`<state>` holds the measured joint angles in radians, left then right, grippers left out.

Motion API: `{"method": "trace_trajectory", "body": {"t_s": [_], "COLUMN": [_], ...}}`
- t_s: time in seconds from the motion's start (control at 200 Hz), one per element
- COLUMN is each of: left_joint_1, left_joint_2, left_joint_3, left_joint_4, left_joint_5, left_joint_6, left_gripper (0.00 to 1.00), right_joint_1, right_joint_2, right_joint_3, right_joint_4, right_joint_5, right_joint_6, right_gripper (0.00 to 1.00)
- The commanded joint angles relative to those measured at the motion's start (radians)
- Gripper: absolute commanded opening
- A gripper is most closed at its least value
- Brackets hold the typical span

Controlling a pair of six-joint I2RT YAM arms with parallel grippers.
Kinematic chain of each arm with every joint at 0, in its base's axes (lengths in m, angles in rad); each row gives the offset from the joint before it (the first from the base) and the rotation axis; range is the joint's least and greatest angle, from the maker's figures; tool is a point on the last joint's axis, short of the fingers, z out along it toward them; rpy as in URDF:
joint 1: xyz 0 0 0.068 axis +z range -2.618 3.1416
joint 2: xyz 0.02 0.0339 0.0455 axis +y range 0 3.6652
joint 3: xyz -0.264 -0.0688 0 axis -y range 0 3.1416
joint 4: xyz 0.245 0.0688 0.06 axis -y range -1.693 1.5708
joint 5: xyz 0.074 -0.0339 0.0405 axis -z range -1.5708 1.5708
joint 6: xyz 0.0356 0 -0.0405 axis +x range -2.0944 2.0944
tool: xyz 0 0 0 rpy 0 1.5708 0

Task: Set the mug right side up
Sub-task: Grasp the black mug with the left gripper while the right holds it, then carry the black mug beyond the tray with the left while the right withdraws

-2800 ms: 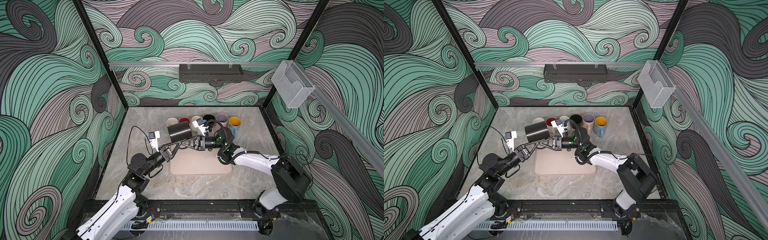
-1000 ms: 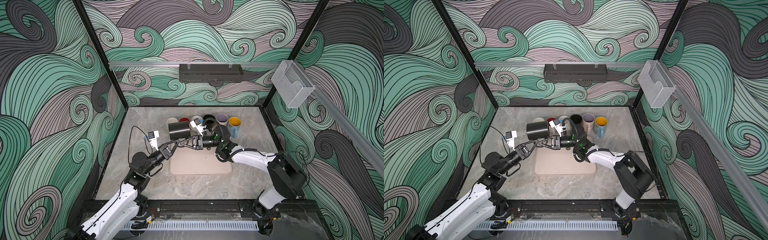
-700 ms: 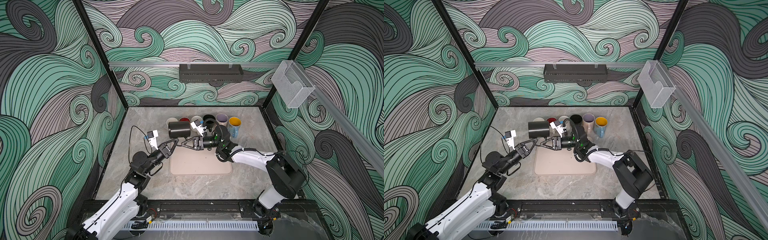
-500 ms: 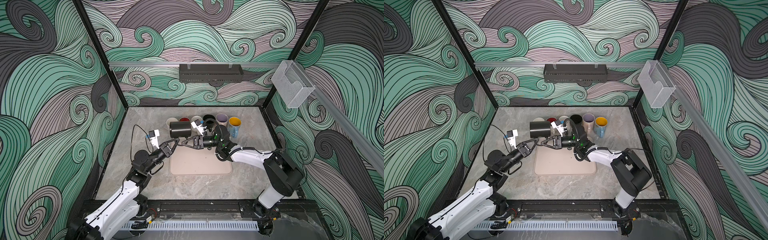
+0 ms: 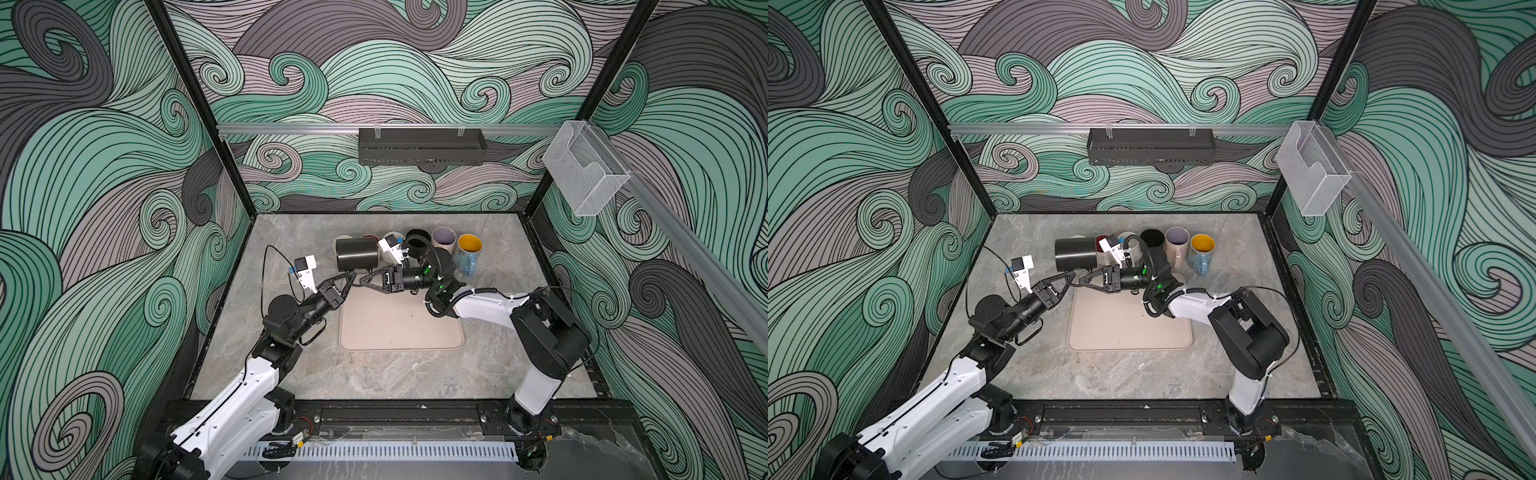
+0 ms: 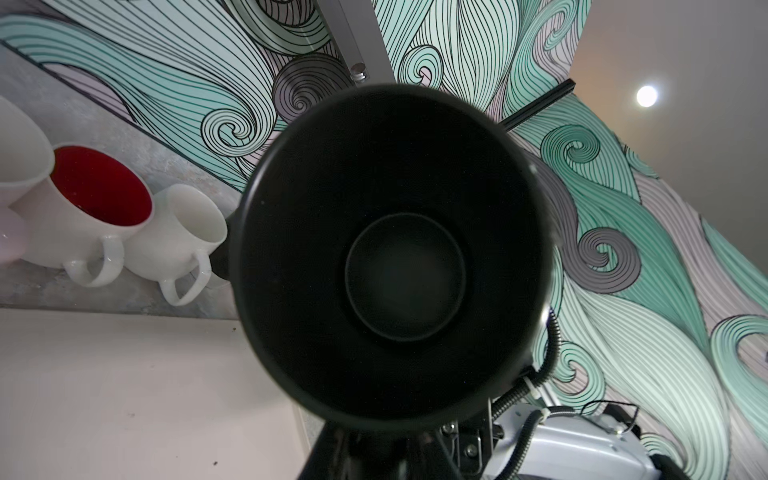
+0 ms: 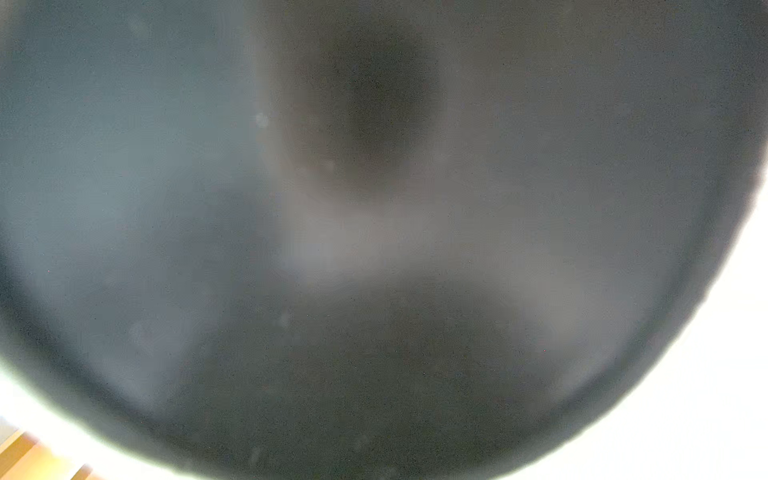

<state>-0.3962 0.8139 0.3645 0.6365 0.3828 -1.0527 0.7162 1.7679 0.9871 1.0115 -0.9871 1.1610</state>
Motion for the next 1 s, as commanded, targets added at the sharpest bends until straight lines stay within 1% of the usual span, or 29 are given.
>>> {"method": "trace_trajectory", "body": {"t_s": [0.0, 0.125, 0.22, 0.25, 0.3, 0.515, 0.555, 0.605, 0.675, 0.776, 0.836, 0.996], "left_joint_1": [-0.018, -0.018, -0.016, -0.016, -0.015, -0.013, -0.013, -0.012, -0.012, -0.01, -0.009, -0.006], "left_joint_2": [0.005, 0.009, -0.002, -0.01, -0.024, -0.106, -0.122, -0.139, -0.159, -0.176, -0.18, -0.177], "left_joint_3": [0.074, 0.073, 0.065, 0.061, 0.053, 0.015, 0.012, 0.009, 0.01, 0.007, 0.004, 0.004], "left_joint_4": [0.074, 0.085, 0.074, 0.071, 0.065, 0.057, 0.052, 0.047, 0.031, 0.025, 0.021, 0.006], "left_joint_5": [0.084, 0.078, 0.057, 0.05, 0.03, -0.02, -0.029, -0.042, -0.061, -0.082, -0.093, -0.111], "left_joint_6": [0.011, 0.002, 0.005, 0.005, 0.007, 0.034, 0.04, 0.045, 0.055, 0.062, 0.066, 0.087], "left_gripper": [0.26, 0.27, 0.2, 0.17, 0.0, 0.0, 0.0, 0.0, 0.0, 0.0, 0.0, 0.0], "right_joint_1": [0.042, 0.054, 0.056, 0.055, 0.056, 0.054, 0.052, 0.052, 0.051, 0.049, 0.048, 0.046], "right_joint_2": [0.005, 0.001, -0.005, -0.007, -0.009, -0.018, -0.02, -0.022, -0.022, -0.025, -0.03, -0.045], "right_joint_3": [0.042, 0.047, 0.043, 0.041, 0.039, 0.03, 0.031, 0.031, 0.027, 0.019, 0.012, -0.002], "right_joint_4": [0.041, 0.025, 0.023, 0.018, 0.015, -0.02, -0.038, -0.049, -0.054, -0.048, -0.047, -0.066], "right_joint_5": [-0.027, -0.047, -0.056, -0.06, -0.071, -0.089, -0.092, -0.098, -0.106, -0.114, -0.119, -0.128], "right_joint_6": [-0.013, -0.024, -0.029, -0.03, -0.034, -0.061, -0.072, -0.081, -0.087, -0.089, -0.089, -0.101], "right_gripper": [0.0, 0.0, 0.0, 0.0, 0.0, 0.0, 0.07, 0.12, 0.22, 0.28, 0.33, 0.37]}}
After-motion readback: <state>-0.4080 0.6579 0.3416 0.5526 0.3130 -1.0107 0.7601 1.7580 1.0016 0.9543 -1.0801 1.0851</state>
